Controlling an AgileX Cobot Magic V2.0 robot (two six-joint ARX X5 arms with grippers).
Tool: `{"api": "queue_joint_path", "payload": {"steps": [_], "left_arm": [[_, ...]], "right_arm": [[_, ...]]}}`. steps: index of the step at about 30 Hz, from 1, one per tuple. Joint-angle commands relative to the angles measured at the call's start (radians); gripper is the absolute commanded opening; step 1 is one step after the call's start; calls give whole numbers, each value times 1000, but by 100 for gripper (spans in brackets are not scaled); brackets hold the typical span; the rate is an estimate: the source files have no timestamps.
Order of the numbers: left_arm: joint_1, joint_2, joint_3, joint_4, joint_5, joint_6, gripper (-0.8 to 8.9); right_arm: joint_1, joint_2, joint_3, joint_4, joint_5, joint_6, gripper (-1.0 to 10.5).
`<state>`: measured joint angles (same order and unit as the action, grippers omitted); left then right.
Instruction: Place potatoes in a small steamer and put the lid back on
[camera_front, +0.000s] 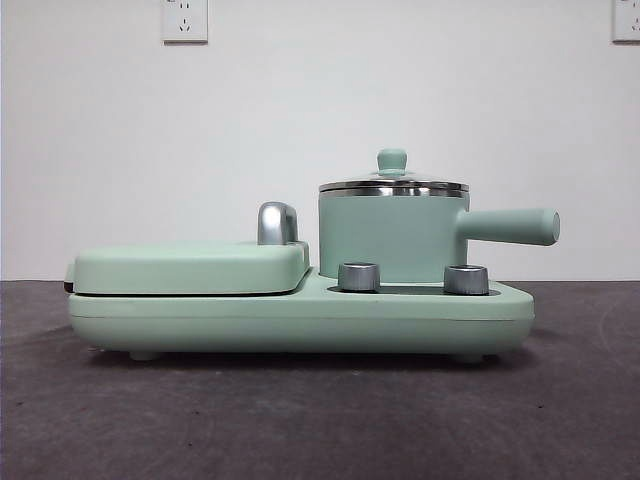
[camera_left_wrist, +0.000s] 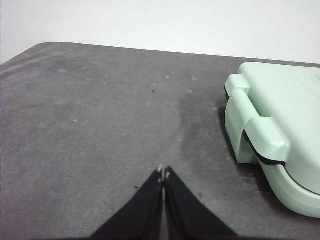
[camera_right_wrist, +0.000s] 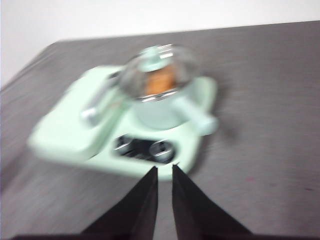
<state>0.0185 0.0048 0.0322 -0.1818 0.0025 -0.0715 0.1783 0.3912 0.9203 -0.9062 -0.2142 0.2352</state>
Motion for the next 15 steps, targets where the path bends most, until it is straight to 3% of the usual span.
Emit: {"api": "queue_joint_path", "payload": {"steps": [1,7,11,15], "left_arm": [[0,-2,-20,-6,-3,3,6],[0,-2,-20,-6,-3,3,6],[0,-2,-20,-6,-3,3,6],[0,-2,-20,-6,-3,3,6]], "right_arm": [[-113,-44,-120,130,4,-9,42],[-250,-172,-448,462,137,-93,42],[-266,-249,-641,617,212,-166,42],[-265,-327,-787,703,218,-212,42]]}}
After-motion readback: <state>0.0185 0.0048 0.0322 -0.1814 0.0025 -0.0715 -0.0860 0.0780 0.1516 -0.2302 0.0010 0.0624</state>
